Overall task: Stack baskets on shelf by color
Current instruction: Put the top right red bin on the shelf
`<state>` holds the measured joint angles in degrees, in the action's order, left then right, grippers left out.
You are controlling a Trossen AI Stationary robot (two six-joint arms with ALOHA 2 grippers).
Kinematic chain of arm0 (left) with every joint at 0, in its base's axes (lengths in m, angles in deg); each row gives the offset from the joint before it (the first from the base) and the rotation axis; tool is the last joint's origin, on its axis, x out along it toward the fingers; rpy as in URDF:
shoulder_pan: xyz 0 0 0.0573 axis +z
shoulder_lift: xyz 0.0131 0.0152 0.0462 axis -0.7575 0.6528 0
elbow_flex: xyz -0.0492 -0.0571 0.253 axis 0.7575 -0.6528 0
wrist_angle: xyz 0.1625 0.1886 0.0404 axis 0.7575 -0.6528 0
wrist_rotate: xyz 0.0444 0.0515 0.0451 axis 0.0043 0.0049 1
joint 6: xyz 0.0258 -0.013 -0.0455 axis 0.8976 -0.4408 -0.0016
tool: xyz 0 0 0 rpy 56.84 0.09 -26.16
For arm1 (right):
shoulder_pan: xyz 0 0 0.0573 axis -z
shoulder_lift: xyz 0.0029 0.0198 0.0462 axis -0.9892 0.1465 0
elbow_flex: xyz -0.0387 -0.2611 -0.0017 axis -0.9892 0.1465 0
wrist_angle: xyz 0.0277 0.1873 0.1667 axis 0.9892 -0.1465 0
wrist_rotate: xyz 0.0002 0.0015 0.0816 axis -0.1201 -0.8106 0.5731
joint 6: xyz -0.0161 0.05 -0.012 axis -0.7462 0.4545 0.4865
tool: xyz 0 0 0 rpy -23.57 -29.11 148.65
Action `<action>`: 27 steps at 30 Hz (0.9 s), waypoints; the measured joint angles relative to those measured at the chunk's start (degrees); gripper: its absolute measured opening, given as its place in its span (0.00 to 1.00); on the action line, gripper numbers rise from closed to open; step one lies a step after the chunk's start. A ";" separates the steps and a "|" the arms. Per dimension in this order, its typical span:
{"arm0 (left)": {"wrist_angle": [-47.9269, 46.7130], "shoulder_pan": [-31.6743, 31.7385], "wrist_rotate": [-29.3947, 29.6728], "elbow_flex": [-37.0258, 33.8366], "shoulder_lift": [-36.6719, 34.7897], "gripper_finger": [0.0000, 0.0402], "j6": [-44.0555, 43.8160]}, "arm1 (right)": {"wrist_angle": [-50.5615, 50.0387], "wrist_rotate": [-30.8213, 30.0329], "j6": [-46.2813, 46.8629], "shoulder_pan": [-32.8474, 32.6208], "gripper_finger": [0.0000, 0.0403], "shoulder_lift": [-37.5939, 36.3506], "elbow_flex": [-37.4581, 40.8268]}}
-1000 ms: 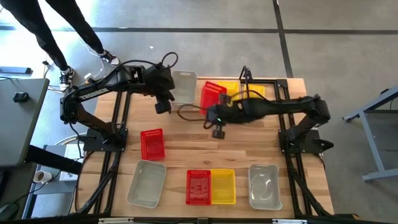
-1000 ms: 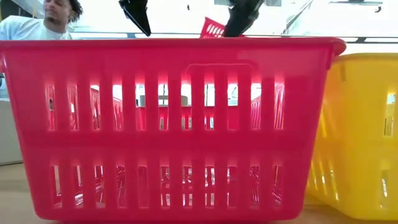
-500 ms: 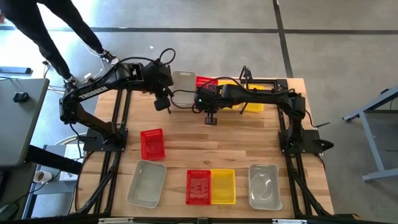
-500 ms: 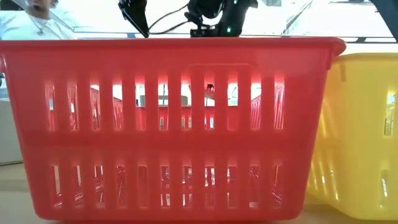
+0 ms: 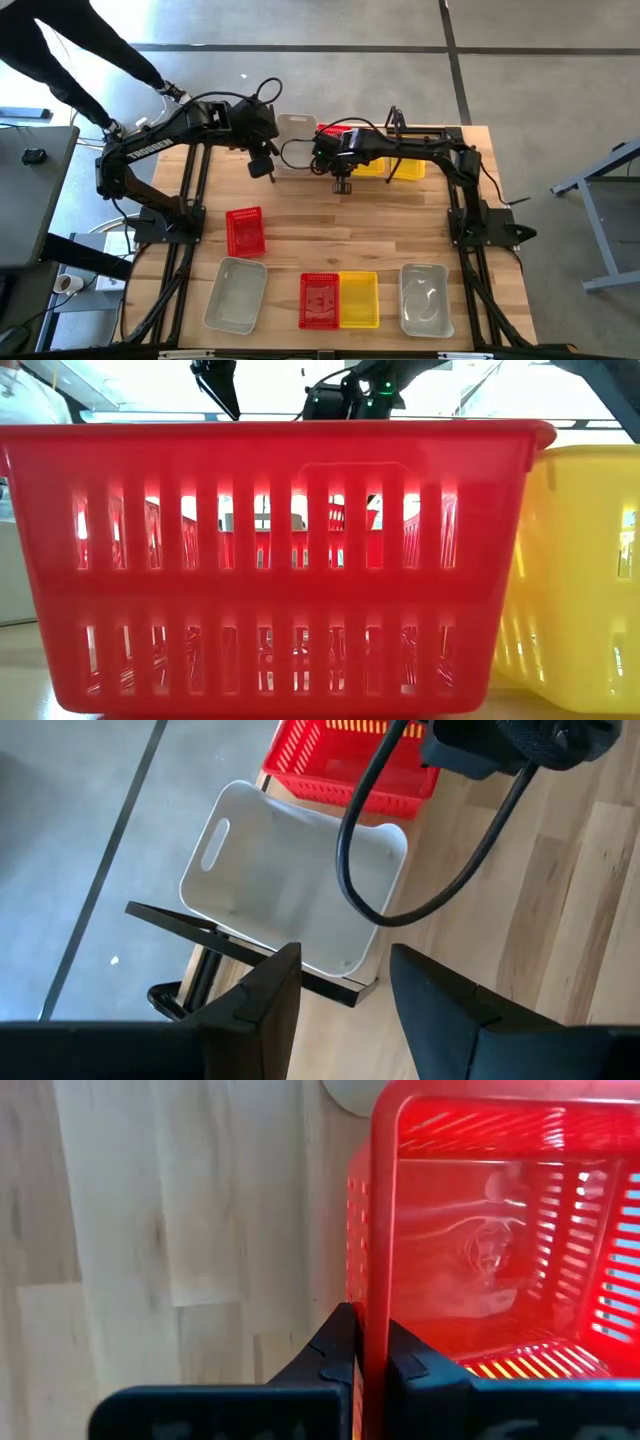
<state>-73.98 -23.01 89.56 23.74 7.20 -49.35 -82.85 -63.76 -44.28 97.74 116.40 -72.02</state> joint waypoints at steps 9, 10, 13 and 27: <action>0.00 0.00 0.02 0.00 0.00 0.36 -0.10 | -1.60 -1.04 -1.32 0.72 0.00 0.23 0.01; 0.00 0.00 0.04 0.00 0.00 0.36 -0.10 | -0.79 -0.56 -1.38 0.72 0.00 0.23 0.01; 0.00 0.00 0.01 0.00 0.00 0.36 -0.10 | 0.59 0.37 -1.12 0.61 0.00 0.23 0.01; 0.02 0.00 0.04 0.02 0.02 0.36 -0.10 | 0.55 3.16 -0.53 0.82 0.00 2.92 0.01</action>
<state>-73.96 -23.01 89.60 23.76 7.23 -49.45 -82.30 -60.61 -44.80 98.56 119.32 -72.00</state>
